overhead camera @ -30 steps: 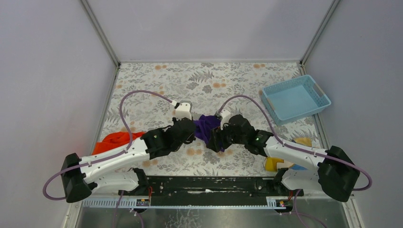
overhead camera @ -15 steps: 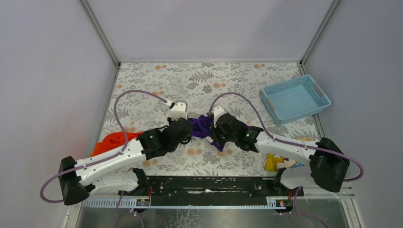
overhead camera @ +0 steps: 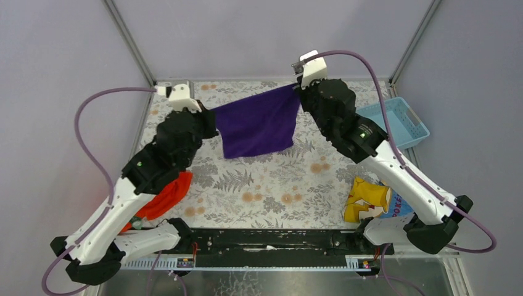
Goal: Roll the towels
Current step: Flatten out the towel at the center of the board.
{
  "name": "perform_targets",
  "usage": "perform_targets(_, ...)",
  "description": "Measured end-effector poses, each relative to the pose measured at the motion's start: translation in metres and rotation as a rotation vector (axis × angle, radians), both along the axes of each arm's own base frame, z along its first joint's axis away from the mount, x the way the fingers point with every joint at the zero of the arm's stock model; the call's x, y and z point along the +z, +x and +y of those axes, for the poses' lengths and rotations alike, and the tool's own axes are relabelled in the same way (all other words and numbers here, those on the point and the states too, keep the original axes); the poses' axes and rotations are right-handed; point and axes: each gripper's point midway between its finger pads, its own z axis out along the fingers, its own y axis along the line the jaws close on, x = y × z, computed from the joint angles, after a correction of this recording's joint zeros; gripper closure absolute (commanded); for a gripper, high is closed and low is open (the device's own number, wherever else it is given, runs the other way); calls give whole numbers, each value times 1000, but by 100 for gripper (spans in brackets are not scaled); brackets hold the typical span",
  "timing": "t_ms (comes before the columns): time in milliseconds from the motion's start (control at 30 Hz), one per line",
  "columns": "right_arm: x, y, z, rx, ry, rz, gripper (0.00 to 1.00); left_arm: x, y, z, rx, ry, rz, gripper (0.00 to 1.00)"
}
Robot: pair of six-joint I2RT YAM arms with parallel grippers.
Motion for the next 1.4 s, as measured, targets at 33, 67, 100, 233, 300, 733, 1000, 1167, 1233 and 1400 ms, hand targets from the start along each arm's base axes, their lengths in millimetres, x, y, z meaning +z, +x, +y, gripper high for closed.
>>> perform_targets(33,10,-1,-2,2,0,-21,100,15,-2,-1,-21,-11,-26,100)
perform_targets(67,21,-4,-3,8,-2,-42,100,26,-5,0,-34,-18,-47,100)
perform_targets(100,30,-6,-4,15,-1,-61,100,41,-9,-1,-62,-33,-76,100)
perform_targets(233,55,-27,-12,78,18,-107,100,82,-29,-2,-162,-85,-162,100)
perform_targets(300,69,-42,-14,135,45,-134,100,99,-39,-3,-211,-108,-199,100)
perform_targets(733,96,-19,5,166,-15,-200,100,114,-6,-5,-118,14,-204,100)
perform_targets(1000,70,78,80,169,-115,-186,100,130,50,25,123,165,-210,100)
perform_targets(1167,87,101,114,231,-78,-260,100,180,46,41,171,153,-308,100)
perform_targets(1233,101,98,117,250,-54,-301,100,198,36,47,169,129,-356,100)
perform_targets(1400,129,72,106,309,-1,-413,100,217,1,57,92,80,-433,100)
